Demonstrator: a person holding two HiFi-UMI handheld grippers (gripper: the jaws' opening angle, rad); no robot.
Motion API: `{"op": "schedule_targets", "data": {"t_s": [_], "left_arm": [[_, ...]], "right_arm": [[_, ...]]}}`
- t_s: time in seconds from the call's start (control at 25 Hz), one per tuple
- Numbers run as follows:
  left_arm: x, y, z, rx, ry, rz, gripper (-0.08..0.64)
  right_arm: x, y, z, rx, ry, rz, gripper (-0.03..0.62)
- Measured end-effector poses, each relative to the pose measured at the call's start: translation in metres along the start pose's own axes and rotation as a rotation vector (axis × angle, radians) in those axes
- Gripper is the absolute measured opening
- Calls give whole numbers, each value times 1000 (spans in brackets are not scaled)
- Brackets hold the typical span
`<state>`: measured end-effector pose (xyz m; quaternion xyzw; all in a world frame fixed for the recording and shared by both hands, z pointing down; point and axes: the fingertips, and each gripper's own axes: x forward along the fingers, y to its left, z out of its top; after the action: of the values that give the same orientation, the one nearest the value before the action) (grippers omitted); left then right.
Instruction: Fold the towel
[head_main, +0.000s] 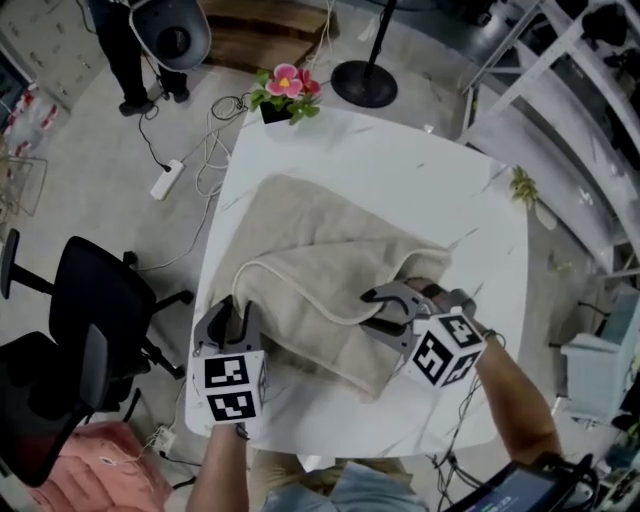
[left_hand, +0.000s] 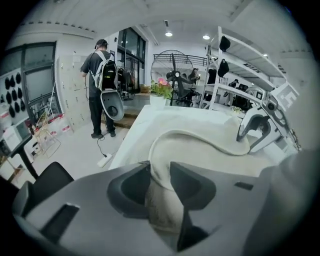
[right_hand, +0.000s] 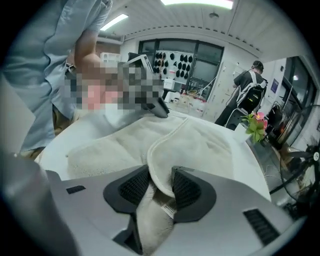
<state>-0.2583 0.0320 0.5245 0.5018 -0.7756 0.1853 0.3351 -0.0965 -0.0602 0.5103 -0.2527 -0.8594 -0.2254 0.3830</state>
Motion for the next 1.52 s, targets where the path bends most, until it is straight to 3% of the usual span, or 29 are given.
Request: {"op": "schedule_targets", "data": {"t_s": [0.12, 0.28, 0.44, 0.64, 0.92, 1.16, 1.52], "left_arm": [[-1, 0, -1, -1, 12, -1, 112], [-2, 1, 1, -24, -3, -5, 98], [-9, 3, 9, -44, -50, -3, 80], [-29, 2, 16, -55, -89, -19, 70], [-64, 0, 34, -88, -175, -38, 66], [-87, 15, 43, -129, -203, -8, 64], [-65, 50, 24, -167, -140, 24, 63]], "right_arm": [[-6, -2, 4, 5, -38, 17, 87], [-31, -15, 22, 131, -194, 55, 66], [-49, -32, 32, 182, -246, 59, 26], [-63, -76, 46, 250, -282, -89, 26], [-58, -160, 74, 186, -286, -321, 25], [-42, -218, 101, 107, -299, -459, 25], [45, -238, 89, 97, -214, -424, 25]]}}
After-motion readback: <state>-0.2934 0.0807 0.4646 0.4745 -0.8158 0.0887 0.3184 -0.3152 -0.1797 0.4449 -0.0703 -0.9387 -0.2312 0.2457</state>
